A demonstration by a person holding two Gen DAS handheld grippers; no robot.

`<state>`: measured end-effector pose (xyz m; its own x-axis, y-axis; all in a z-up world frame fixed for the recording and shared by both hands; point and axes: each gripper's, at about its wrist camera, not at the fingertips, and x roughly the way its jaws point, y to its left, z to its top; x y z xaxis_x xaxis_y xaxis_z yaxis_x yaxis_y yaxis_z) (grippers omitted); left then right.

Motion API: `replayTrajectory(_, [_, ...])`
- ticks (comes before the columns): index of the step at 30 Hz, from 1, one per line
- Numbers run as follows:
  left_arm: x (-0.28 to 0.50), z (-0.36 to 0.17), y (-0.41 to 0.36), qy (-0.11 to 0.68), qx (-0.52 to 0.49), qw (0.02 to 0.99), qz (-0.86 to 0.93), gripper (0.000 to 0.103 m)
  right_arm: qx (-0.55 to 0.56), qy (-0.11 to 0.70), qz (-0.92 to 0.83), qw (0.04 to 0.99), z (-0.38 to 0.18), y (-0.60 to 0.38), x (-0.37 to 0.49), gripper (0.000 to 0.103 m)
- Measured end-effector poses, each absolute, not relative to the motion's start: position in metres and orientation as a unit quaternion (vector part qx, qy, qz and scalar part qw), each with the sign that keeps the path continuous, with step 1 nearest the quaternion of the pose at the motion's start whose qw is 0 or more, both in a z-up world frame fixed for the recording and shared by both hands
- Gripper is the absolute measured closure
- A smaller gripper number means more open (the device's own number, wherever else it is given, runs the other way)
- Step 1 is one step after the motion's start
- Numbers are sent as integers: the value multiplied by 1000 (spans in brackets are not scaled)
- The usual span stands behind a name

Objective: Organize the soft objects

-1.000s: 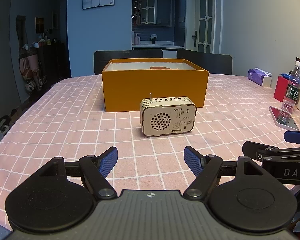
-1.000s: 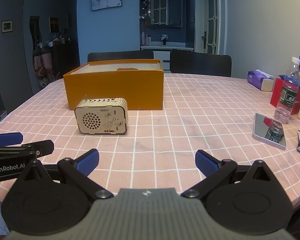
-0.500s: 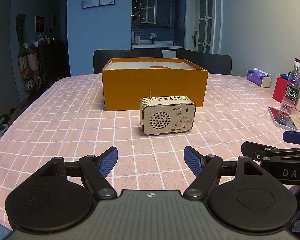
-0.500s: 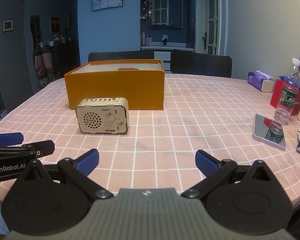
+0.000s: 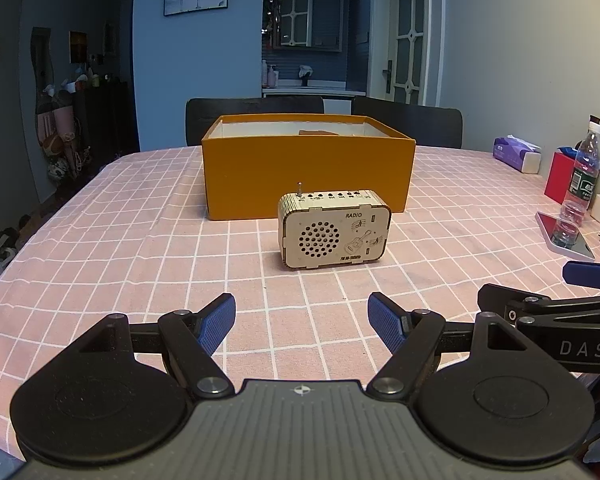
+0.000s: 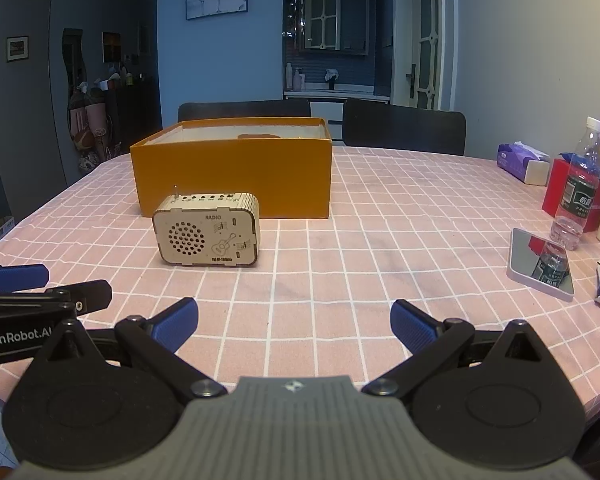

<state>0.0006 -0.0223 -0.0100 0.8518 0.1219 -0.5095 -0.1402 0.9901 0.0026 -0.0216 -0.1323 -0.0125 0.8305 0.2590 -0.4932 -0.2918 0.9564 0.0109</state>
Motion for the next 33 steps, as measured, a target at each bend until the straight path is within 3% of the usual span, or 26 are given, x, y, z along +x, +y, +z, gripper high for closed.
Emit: replayTrajectory(33, [3, -11, -25, 265, -9, 962, 72, 15, -31, 259, 144, 954, -15, -133, -16, 3])
